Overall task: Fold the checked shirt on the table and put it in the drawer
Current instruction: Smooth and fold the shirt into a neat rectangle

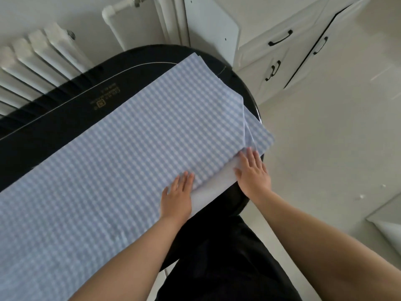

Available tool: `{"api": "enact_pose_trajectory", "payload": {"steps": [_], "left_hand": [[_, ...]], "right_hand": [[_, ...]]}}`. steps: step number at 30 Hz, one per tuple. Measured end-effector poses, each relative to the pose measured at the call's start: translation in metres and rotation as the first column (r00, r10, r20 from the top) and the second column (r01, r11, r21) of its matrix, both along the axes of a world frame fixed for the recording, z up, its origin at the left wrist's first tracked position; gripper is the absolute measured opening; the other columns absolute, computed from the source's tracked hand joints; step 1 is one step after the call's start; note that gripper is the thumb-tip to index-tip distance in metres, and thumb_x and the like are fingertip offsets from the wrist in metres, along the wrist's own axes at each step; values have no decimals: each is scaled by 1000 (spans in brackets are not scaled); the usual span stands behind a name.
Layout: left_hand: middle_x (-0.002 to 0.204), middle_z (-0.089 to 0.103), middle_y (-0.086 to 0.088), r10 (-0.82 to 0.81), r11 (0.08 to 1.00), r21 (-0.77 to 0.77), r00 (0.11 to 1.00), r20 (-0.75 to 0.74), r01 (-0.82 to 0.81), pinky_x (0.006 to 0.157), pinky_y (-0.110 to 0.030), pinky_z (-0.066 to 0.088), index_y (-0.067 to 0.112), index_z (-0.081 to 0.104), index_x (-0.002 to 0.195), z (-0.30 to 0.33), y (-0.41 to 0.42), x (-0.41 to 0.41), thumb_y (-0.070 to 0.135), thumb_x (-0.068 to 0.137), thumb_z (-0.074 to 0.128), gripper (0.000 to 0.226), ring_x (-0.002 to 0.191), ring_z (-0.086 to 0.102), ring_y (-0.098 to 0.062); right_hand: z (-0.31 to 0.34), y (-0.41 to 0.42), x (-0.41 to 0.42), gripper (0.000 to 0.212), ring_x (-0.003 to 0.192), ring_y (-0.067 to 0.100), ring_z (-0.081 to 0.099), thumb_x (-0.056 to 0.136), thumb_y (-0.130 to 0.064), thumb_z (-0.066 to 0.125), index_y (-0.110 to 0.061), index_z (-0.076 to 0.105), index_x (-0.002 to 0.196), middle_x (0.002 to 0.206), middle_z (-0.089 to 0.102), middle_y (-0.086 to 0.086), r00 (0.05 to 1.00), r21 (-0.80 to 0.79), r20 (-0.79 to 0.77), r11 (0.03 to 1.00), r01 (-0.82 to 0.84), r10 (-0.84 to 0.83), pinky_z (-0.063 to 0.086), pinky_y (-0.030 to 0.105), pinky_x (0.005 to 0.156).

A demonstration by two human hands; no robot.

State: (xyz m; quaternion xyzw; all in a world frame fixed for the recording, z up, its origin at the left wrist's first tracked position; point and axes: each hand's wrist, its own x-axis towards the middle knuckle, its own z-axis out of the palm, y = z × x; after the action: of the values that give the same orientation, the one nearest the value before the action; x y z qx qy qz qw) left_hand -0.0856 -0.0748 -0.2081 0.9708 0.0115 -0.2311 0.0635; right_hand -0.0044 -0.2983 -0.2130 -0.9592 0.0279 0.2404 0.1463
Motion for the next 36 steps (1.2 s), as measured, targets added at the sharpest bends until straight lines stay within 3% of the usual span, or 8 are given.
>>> {"api": "enact_pose_trajectory", "payload": {"steps": [5,8,12,21,23,27,31,36], "left_hand": [[159,15,8,127,978,-163,992,-10,-127,115,-35,22,25,17,151,10,1,5,27,102,23,50,145,14,-12],[151,37,6,279,922,-274,960,-16,-273,114,-35,28,22,38,143,13,-1,7,32,102,26,44,139,32,-12],[91,63,3,659,586,-483,730,-184,-651,86,-37,47,21,61,87,34,-2,17,39,102,27,41,89,60,-16],[142,46,-7,819,43,-588,366,-442,-808,103,-29,31,5,45,138,19,40,26,35,103,30,49,132,41,-24],[142,45,-7,781,160,-592,467,-413,-790,105,-30,30,5,44,139,17,41,24,35,103,29,49,133,40,-25],[132,51,-4,607,527,-591,757,-241,-611,101,-32,36,9,45,137,14,35,22,28,102,34,41,125,47,-22],[151,25,-5,203,943,-260,978,-46,-208,98,-47,39,21,25,147,19,17,21,29,101,28,46,125,37,-30],[158,-18,10,-135,990,-61,969,-205,125,102,-43,32,43,-8,147,15,-10,16,11,89,48,87,142,6,-28]], "right_hand": [[11,-25,39,61,149,29,-4,97,-44,40,-33,14,151,161,-13,2,791,70,-115,790,610,-601,11,49,117],[15,-10,31,74,149,26,2,93,-48,48,-28,8,152,162,-6,2,951,29,90,955,294,-296,12,40,118],[3,3,28,70,144,24,13,89,-35,51,-22,15,148,157,12,2,984,8,12,985,175,-175,27,38,110],[4,-24,55,18,98,28,50,84,-31,53,-26,44,99,105,52,0,791,174,-118,772,611,-600,41,35,78],[-3,-23,56,41,118,29,48,88,-39,54,-27,40,125,130,48,5,458,239,-240,405,882,-856,38,35,97],[12,4,42,43,118,32,49,100,-38,40,-5,39,127,136,42,16,130,441,4,119,890,-991,36,34,88],[19,32,28,36,104,24,55,103,-37,31,-9,49,116,107,54,4,493,602,39,414,683,-869,33,25,77],[12,62,13,65,115,16,51,89,-59,49,-17,40,137,129,50,-1,923,552,-67,757,350,-378,43,37,97]]}}
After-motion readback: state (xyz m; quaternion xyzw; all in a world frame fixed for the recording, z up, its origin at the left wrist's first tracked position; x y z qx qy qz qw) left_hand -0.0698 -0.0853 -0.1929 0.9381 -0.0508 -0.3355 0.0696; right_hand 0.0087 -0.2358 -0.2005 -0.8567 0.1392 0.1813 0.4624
